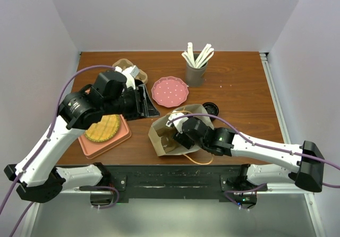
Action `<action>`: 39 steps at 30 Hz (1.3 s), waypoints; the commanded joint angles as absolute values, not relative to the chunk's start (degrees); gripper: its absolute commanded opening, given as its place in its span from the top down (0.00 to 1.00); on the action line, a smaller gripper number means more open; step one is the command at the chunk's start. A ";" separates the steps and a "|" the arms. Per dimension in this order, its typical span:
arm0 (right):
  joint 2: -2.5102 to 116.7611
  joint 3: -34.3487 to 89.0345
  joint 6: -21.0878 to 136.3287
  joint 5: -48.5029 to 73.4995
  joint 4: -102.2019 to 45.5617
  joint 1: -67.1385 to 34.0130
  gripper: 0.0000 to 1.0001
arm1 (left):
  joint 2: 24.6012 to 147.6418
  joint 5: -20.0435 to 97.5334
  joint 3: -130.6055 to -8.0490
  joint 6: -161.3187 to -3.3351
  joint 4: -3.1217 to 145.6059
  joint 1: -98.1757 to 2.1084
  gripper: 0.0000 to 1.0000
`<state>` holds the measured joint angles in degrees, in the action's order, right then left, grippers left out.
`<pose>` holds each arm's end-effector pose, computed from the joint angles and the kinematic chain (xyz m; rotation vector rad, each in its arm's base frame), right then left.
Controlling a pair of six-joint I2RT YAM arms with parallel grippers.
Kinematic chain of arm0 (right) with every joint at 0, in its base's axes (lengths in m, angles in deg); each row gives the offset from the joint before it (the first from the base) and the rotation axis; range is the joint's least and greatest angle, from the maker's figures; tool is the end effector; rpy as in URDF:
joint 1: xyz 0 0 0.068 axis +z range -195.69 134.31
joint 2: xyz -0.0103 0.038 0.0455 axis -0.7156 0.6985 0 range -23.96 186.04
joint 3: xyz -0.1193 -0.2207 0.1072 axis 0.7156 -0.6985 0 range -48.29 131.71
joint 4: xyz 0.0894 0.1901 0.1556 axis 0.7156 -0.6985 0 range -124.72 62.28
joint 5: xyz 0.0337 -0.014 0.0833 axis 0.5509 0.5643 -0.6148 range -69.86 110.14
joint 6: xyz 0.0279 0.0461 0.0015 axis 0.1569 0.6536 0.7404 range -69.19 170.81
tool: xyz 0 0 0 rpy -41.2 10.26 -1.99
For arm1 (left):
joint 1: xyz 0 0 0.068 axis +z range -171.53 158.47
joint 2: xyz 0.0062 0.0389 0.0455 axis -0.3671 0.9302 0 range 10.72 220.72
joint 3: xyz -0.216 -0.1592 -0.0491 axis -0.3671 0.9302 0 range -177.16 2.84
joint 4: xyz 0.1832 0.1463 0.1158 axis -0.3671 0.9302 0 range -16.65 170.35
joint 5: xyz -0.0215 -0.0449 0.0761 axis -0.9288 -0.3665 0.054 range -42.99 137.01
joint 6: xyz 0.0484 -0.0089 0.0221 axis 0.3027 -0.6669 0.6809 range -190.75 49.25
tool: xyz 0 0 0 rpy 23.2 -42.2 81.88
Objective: Pack the takeout coffee
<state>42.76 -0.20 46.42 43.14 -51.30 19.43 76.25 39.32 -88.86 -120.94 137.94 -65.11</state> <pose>0.1161 0.2174 0.2630 -1.1063 1.9472 0.1082 0.1343 -0.1342 0.4478 -0.0618 2.4432 -0.9739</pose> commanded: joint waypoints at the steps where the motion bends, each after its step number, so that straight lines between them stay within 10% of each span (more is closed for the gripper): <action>1: 41.35 1.28 48.17 43.69 -51.54 19.26 0.53 | 77.51 36.20 -92.95 -124.27 144.27 -65.30 0.43; 24: 39.85 1.28 52.11 43.69 -50.75 19.26 0.53 | 78.75 38.04 -83.03 -97.74 128.11 -65.74 0.76; 39: 41.52 1.19 54.32 44.66 -49.87 19.17 0.53 | 72.77 26.70 -77.41 -89.56 123.89 -65.74 0.57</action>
<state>41.28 -0.17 52.02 43.62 -51.95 19.43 74.37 31.37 -80.29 -92.92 126.62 -65.50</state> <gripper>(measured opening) 0.691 0.432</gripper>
